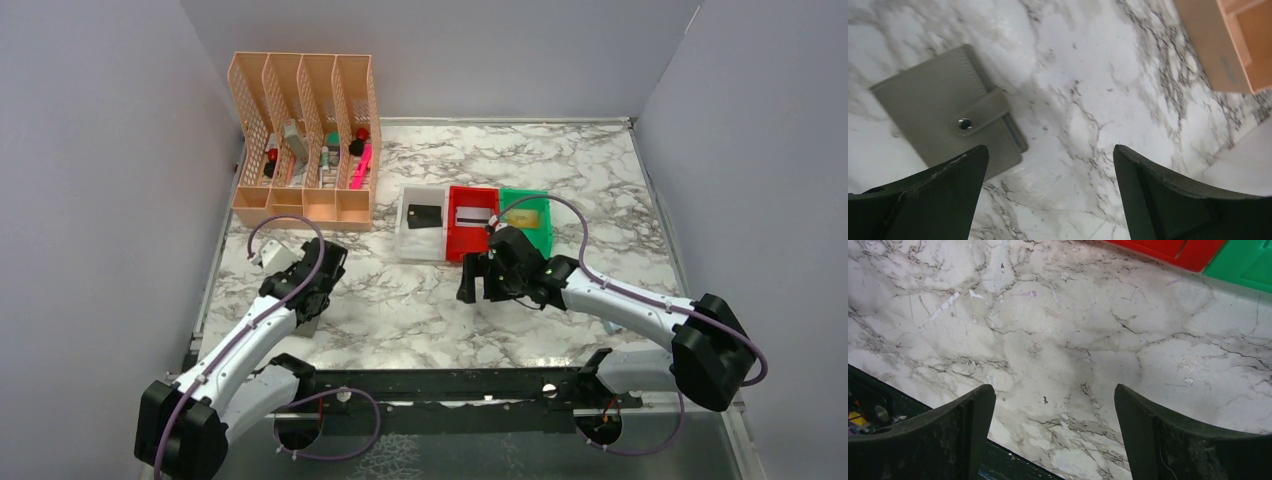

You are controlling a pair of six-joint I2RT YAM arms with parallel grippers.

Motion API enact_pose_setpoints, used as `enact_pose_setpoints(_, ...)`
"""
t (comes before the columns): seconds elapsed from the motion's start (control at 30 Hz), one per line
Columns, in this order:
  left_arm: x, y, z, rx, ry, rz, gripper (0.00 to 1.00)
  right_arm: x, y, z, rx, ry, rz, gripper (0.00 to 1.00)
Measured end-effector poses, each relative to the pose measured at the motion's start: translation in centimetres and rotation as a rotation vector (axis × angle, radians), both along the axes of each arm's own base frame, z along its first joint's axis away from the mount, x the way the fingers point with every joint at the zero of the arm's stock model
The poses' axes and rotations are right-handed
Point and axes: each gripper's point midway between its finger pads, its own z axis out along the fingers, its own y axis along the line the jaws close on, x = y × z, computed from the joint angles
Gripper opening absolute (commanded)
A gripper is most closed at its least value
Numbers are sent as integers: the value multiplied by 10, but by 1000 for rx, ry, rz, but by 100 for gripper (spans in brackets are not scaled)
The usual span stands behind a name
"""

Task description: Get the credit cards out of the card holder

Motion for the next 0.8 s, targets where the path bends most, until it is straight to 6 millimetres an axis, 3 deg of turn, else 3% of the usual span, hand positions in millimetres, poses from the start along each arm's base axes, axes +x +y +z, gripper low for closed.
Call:
enact_pose_setpoints(0.17, -27, 39, -8, 45, 46, 224, 96, 1, 1, 2, 0, -2, 0, 94)
enact_pose_setpoints(0.33, -52, 66, -18, 89, 100, 381, 95, 0, 0, 1, -3, 2, -1, 94)
enact_pose_setpoints(0.57, -55, 85, -23, 133, 135, 474, 97, 0, 0, 1, -3, 2, -1, 94)
enact_pose_setpoints(0.8, -49, 84, -47, 167, 221, 425, 99, 0, -1, 1, -6, 4, -1, 94)
